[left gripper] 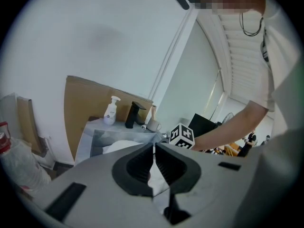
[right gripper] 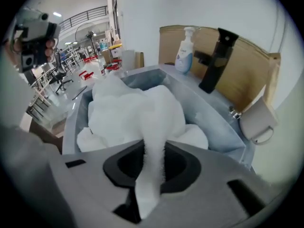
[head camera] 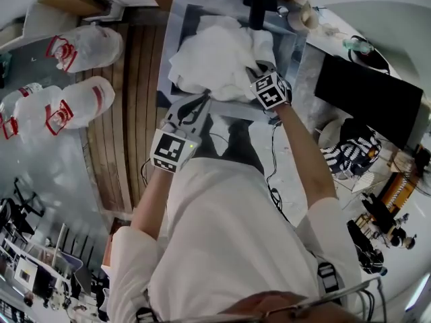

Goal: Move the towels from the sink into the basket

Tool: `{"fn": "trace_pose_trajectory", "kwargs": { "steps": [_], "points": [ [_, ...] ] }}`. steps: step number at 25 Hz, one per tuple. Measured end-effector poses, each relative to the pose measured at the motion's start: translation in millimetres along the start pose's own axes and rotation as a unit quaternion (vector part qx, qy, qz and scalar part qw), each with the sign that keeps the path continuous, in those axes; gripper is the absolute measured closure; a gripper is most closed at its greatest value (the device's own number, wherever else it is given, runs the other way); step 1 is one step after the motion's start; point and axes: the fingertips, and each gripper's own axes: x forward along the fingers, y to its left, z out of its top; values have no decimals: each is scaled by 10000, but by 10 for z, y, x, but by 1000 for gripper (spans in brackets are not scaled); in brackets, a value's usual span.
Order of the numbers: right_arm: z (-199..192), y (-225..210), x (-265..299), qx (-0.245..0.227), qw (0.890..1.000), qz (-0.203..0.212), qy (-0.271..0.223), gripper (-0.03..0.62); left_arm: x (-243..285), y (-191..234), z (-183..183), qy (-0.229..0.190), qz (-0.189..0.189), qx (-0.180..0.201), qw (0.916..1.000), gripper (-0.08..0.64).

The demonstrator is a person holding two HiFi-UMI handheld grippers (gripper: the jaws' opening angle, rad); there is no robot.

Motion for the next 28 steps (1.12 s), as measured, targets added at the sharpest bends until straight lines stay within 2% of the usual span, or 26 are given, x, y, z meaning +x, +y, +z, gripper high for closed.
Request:
{"fn": "trace_pose_trajectory", "kwargs": {
  "steps": [6, 16, 22, 28],
  "points": [
    [178, -315, -645, 443, 9946, -476, -813, 526, -24, -200, 52, 6, -129, 64, 9999, 542],
    [646, -584, -1751, 469, 9815, -794, -1680, 528, -21, -410, 398, -28, -210, 223, 9995, 543],
    [895, -678, -2669, 517, 9639, -1050, -2391, 529, 46, -526, 664, -80, -233, 276, 9993, 543],
    [926, -782, -3683, 619, 9384, -1385, -3106, 531, 153, -878, 1005, -289, -458, 426, 9976, 543]
  ]
}}
